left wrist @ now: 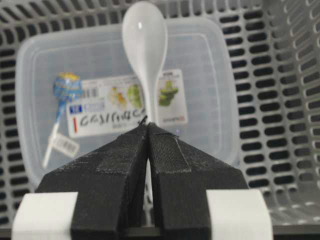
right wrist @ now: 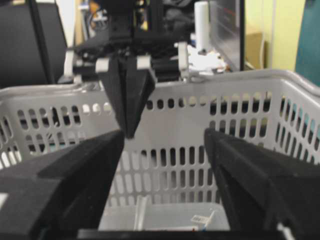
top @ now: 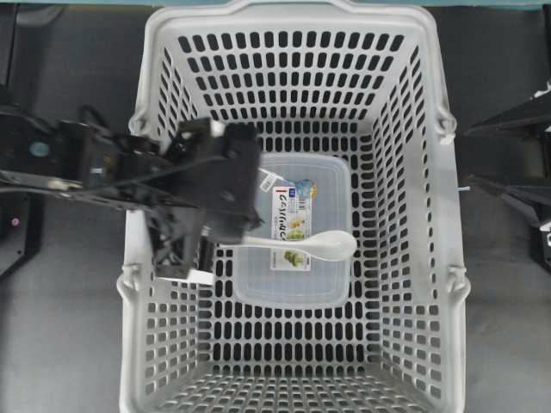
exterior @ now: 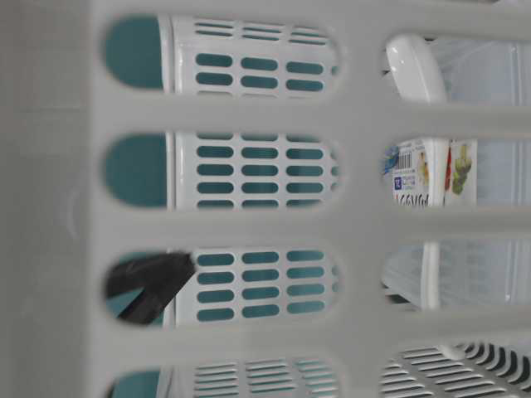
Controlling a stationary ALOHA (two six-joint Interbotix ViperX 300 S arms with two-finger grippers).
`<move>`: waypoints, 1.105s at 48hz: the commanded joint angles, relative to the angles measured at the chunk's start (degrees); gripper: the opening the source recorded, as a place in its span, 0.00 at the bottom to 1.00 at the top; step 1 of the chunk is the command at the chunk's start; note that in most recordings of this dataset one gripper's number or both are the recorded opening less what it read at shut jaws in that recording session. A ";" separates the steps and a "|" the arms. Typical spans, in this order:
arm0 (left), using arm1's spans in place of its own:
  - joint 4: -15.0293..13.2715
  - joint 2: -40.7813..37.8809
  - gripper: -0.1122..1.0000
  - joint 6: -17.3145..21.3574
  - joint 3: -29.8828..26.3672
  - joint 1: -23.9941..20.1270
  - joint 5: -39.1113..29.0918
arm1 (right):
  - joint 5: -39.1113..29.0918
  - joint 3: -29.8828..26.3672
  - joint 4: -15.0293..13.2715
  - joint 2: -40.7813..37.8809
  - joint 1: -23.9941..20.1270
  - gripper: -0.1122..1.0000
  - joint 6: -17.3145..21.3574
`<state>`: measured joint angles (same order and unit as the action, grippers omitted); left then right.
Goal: Pick up the chinese spoon from the shopping basket with the left arm.
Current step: 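Align the open left gripper around the white spoon's neck, then close the left gripper on the white spoon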
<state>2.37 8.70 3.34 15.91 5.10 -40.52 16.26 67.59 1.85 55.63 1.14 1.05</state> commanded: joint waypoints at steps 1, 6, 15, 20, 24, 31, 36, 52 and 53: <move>0.18 -1.49 0.10 0.35 -3.08 0.18 -0.44 | 0.18 -1.05 0.18 -0.26 0.18 0.69 -0.09; 0.18 -3.96 0.13 0.26 -4.75 0.18 -2.37 | 0.18 -1.05 0.18 -0.26 0.18 0.69 -0.09; 0.18 -10.28 0.58 0.35 -8.53 0.00 -6.42 | 0.18 -0.88 0.18 -0.26 0.09 0.69 -0.09; 0.26 -13.80 0.83 0.09 -10.20 0.09 -6.77 | 0.26 -0.79 0.18 -0.26 0.09 0.69 -0.18; 0.18 -16.61 0.91 -0.26 -10.63 0.35 -6.77 | 0.18 -0.79 0.18 -0.26 0.18 0.69 -0.09; 0.18 -19.42 0.86 -0.44 -10.20 0.26 -6.50 | 0.18 -0.79 0.18 -0.26 0.09 0.69 -0.09; 0.18 -20.65 0.86 -1.32 -10.11 0.09 -6.42 | 0.18 -0.79 0.18 -0.18 0.09 0.69 -0.09; 0.18 -21.97 0.81 -4.92 -7.03 0.44 -5.98 | 0.18 -0.88 0.18 -0.26 0.09 0.69 -0.09; 0.18 -21.88 0.79 -4.83 -6.77 0.44 -5.71 | 0.18 -0.79 0.18 -0.26 0.09 0.69 -0.09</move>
<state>2.37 -13.27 -1.49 8.44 5.36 -46.76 16.17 67.59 1.85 55.72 1.23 1.05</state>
